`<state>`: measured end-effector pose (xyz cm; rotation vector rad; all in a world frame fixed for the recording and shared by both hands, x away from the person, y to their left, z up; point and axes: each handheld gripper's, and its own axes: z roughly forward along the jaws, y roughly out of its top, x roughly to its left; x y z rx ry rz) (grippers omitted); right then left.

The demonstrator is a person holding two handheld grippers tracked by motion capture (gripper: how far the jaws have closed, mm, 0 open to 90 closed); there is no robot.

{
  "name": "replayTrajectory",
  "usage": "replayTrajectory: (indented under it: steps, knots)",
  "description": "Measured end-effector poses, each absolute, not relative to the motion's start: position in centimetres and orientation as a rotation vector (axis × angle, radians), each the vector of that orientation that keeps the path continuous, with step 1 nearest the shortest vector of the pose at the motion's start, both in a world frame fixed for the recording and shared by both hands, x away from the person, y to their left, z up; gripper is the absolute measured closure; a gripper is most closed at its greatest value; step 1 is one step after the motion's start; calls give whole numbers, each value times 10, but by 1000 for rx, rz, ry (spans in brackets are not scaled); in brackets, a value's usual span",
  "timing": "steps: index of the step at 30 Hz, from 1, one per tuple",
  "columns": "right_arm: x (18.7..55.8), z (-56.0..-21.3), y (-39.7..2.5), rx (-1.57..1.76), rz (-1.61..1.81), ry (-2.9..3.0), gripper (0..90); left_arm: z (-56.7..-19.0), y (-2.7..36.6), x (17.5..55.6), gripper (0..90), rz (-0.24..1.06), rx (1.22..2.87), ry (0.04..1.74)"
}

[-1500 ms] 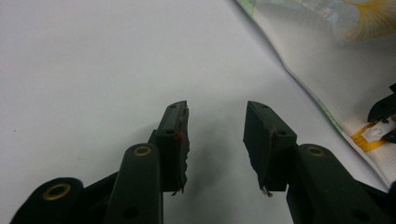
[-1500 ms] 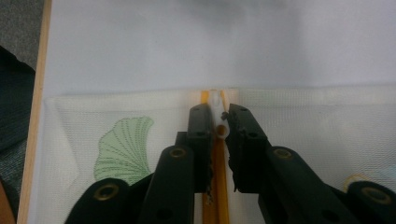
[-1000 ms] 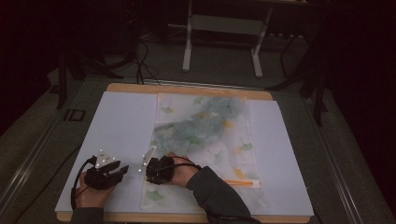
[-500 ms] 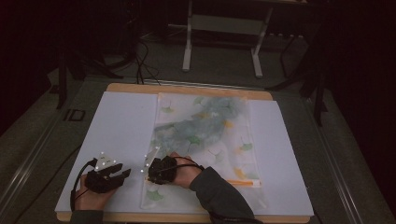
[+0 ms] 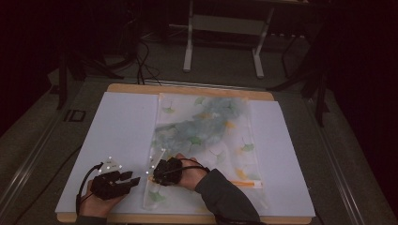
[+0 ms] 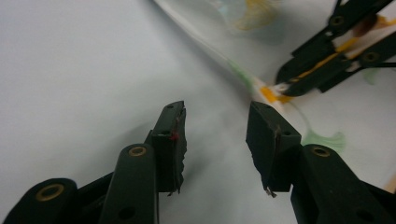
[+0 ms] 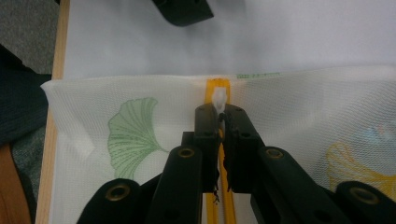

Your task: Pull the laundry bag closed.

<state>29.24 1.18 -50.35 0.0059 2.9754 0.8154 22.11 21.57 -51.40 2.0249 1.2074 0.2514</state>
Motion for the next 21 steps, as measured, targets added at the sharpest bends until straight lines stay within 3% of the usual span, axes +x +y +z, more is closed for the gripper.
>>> replayTrajectory:
  steps: [21]
  knots:
    - [290, -503, 12, -5, 832, 2959, 853, -515, 194, 227, 577, 81, 2069, 1154]
